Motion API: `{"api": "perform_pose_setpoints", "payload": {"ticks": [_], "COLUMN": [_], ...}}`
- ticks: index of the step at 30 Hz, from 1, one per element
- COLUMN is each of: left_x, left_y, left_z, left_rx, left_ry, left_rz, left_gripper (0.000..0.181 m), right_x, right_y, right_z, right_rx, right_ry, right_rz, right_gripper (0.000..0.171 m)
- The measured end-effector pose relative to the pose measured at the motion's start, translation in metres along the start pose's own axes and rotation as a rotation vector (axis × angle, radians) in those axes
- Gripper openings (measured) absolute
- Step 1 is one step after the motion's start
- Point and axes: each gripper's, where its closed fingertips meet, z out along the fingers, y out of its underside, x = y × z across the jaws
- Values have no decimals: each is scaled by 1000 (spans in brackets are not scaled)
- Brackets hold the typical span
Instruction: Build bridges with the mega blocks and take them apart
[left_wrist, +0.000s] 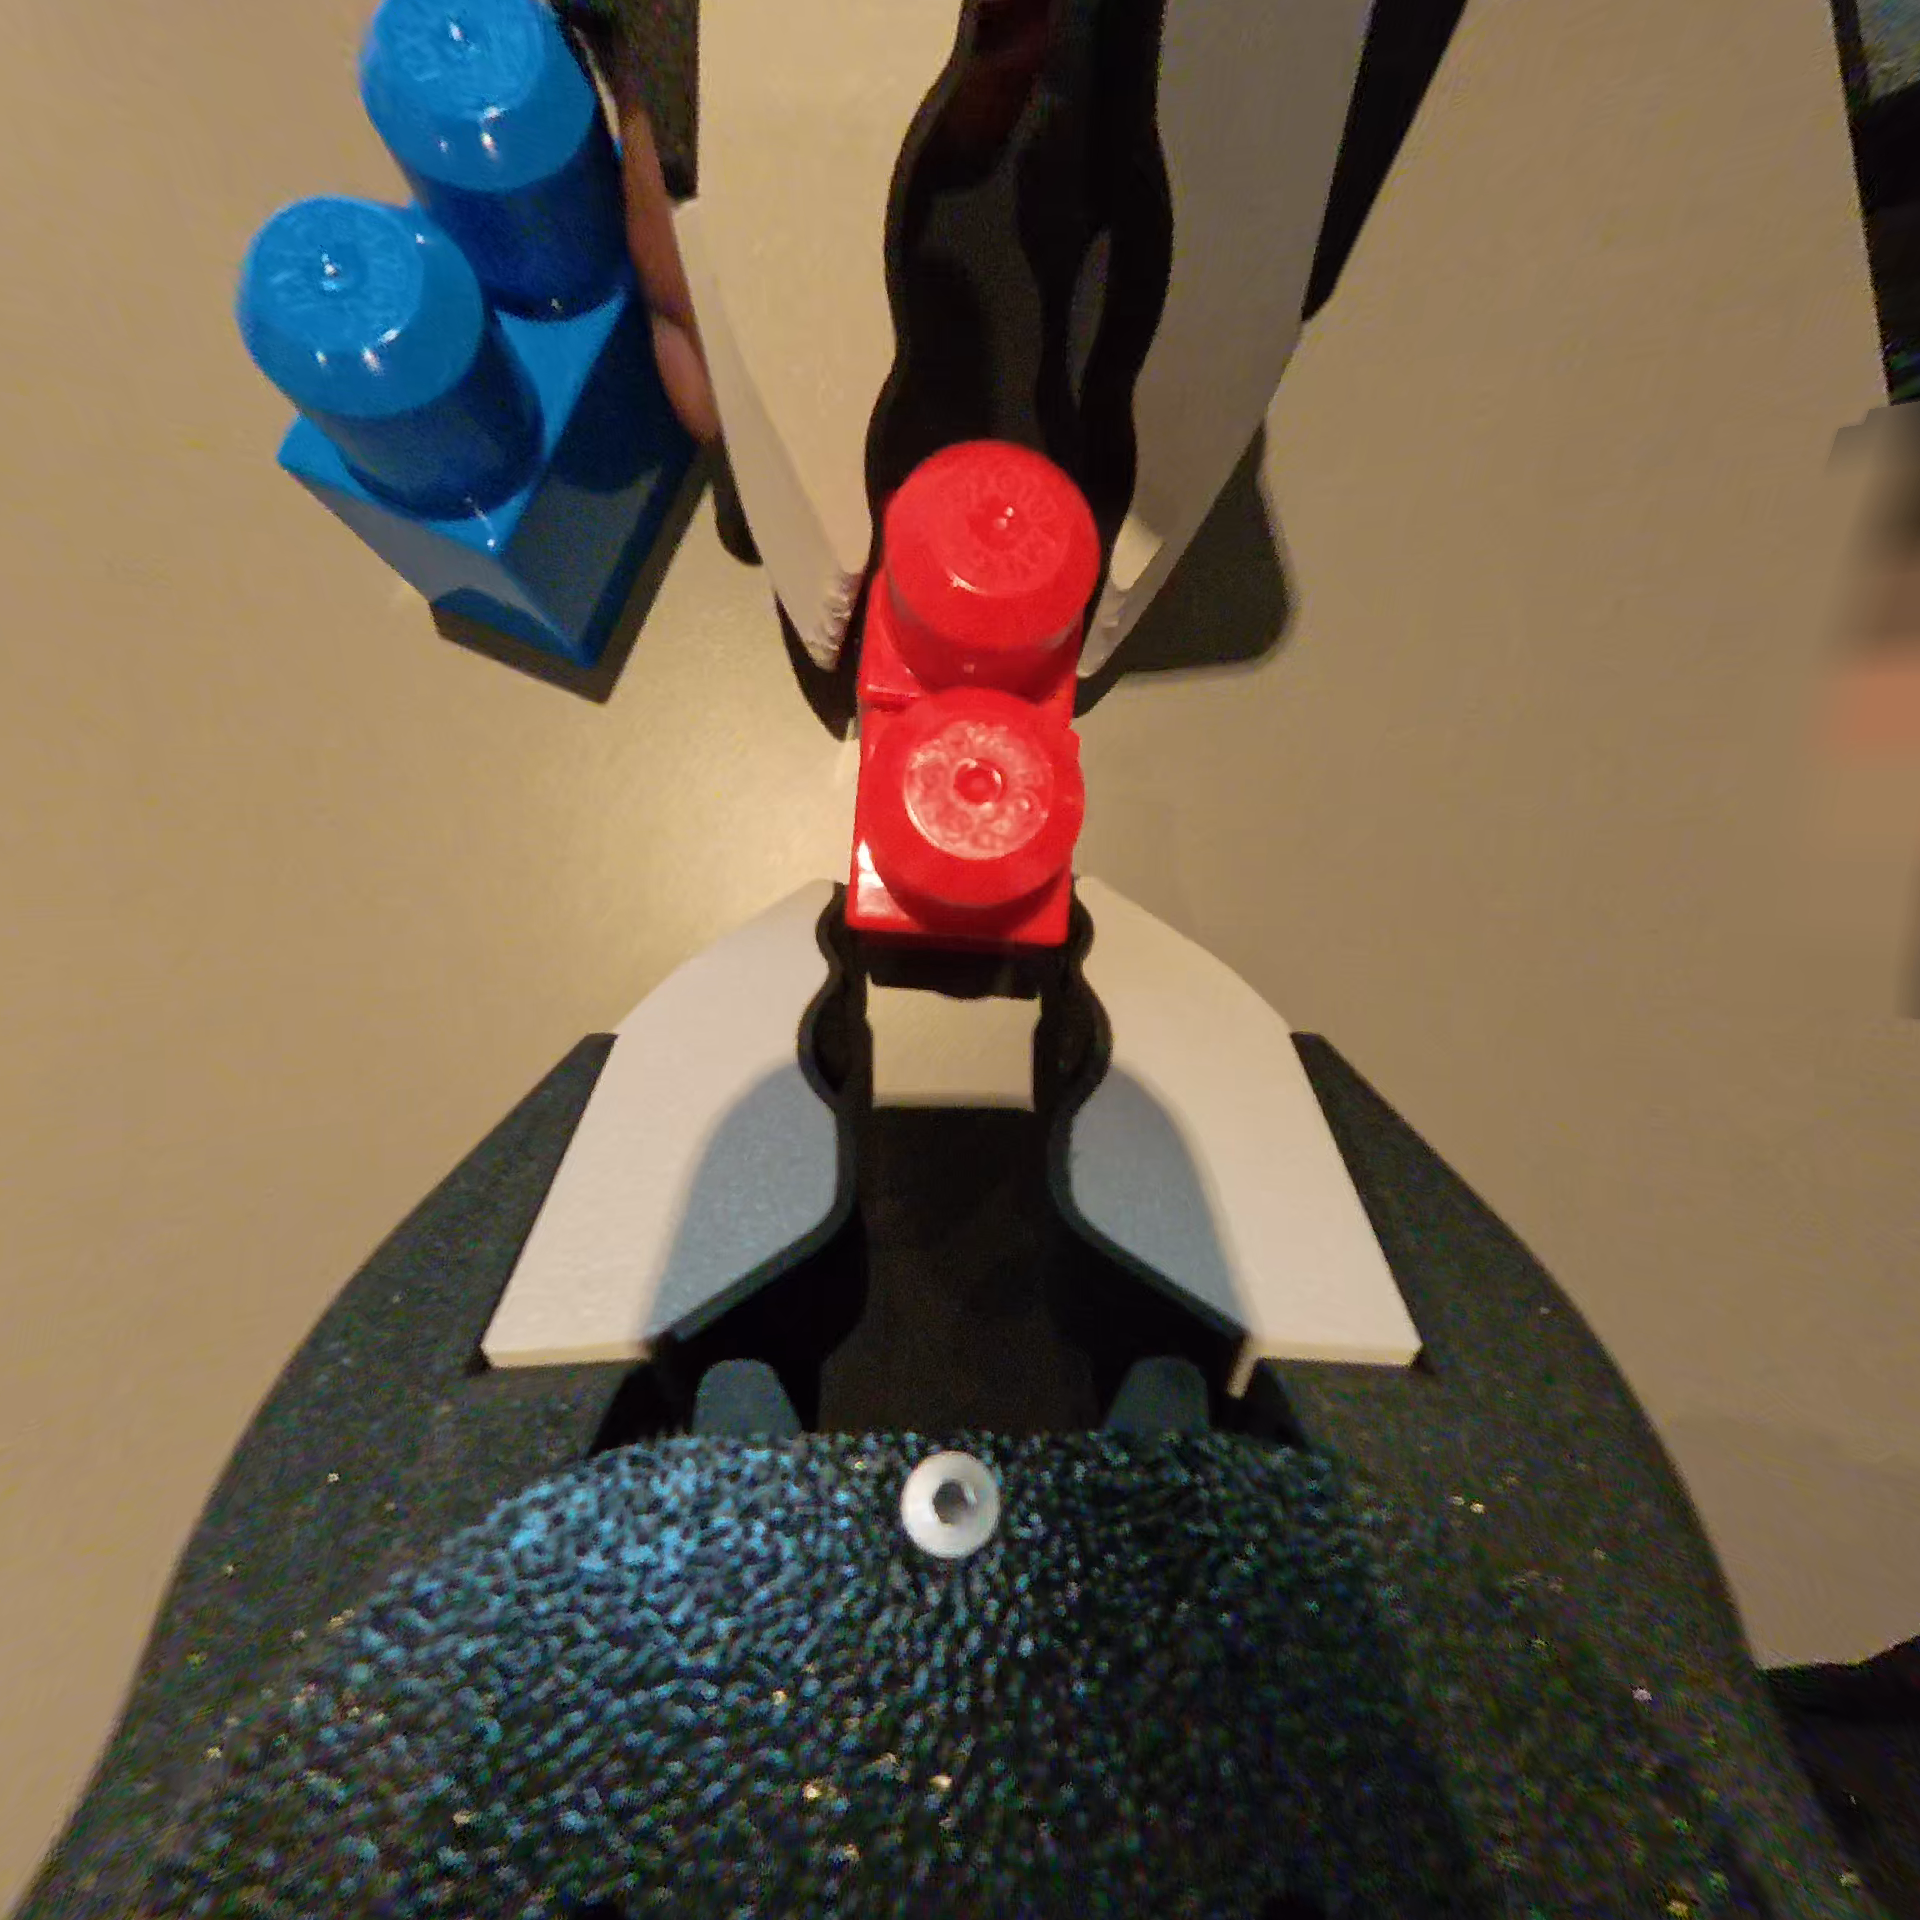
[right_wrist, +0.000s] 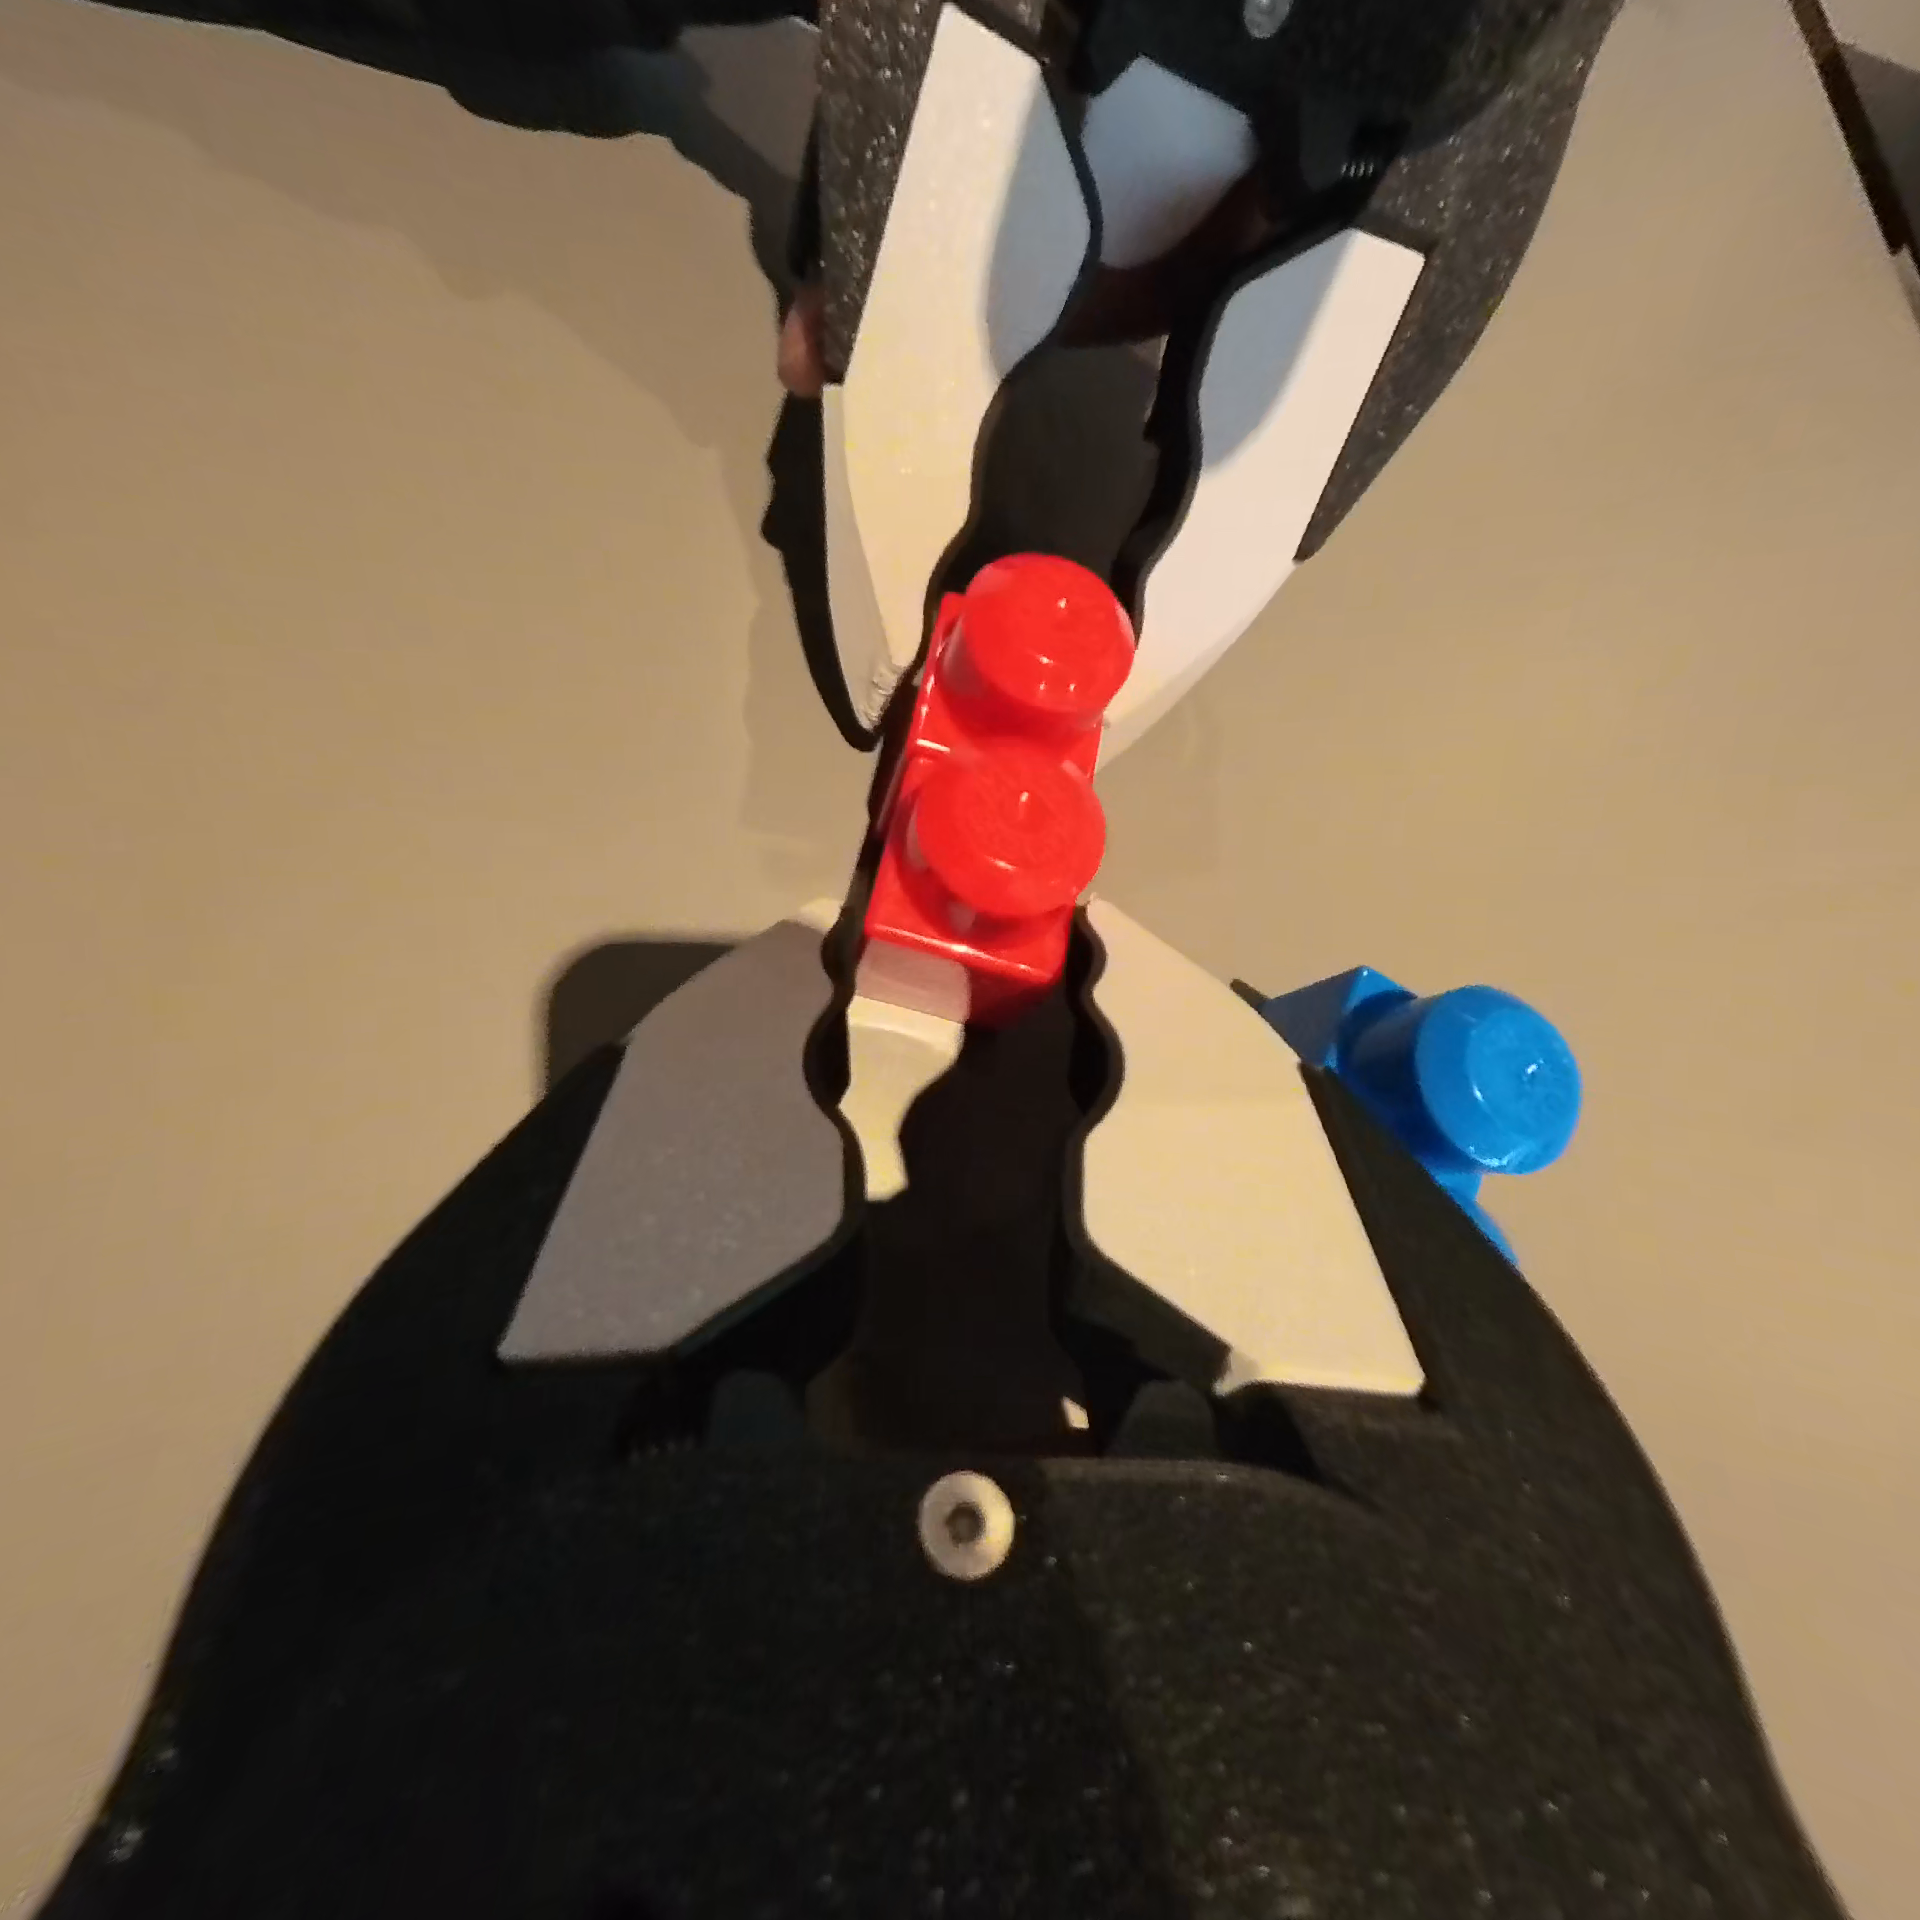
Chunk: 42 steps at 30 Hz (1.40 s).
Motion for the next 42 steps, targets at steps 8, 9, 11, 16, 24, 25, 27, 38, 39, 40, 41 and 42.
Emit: {"api": "perform_pose_setpoints", "payload": {"ticks": [8, 9, 11, 16, 24, 25, 27, 38, 39, 40, 41, 42], "left_x": [2, 2, 1, 0, 0, 0, 0, -4, -5, -5, -5, -6], "left_y": [-2, -2, -3, -7, -7, -7, -7, -8, -8, -8, -8, -8], "left_z": [6, 6, 7, 9, 10, 10, 10, 10, 10, 10, 10, 10], "left_rx": [-13, -14, -14, -3, -13, -12, -12, -9, -8, -9, -11, -14], "left_ry": [3, -1, -8, -31, -58, -58, -59, -73, -76, -79, -81, -84], "left_rz": [-18, -19, -25, -47, -48, -50, -51, -67, -68, -69, -69, -68], "left_gripper": [37, 37, 37, 38, 37, 37, 37, 37, 37, 37, 37, 37], "right_x": [-2, -2, -1, -1, 0, 1, 1, 11, 11, 11, 10, 9], "right_y": [1, 1, 1, -1, -7, -6, -1, 7, 8, 8, 8, 8], "right_z": [-2, -3, -3, -3, -16, -17, -16, -7, -7, -7, -7, -7], "right_rx": [24, 24, 24, 35, 34, 22, -14, -54, -49, -43, -37, -31], "right_ry": [-50, -50, -46, -19, 65, 87, 104, 153, 145, 136, 125, 115], "right_rz": [-29, -30, -26, -43, -47, -45, -45, -19, -16, -13, -12, -13], "right_gripper": [39, 39, 39, 54, 56, 55, 52, 40, 40, 40, 40, 40]}}
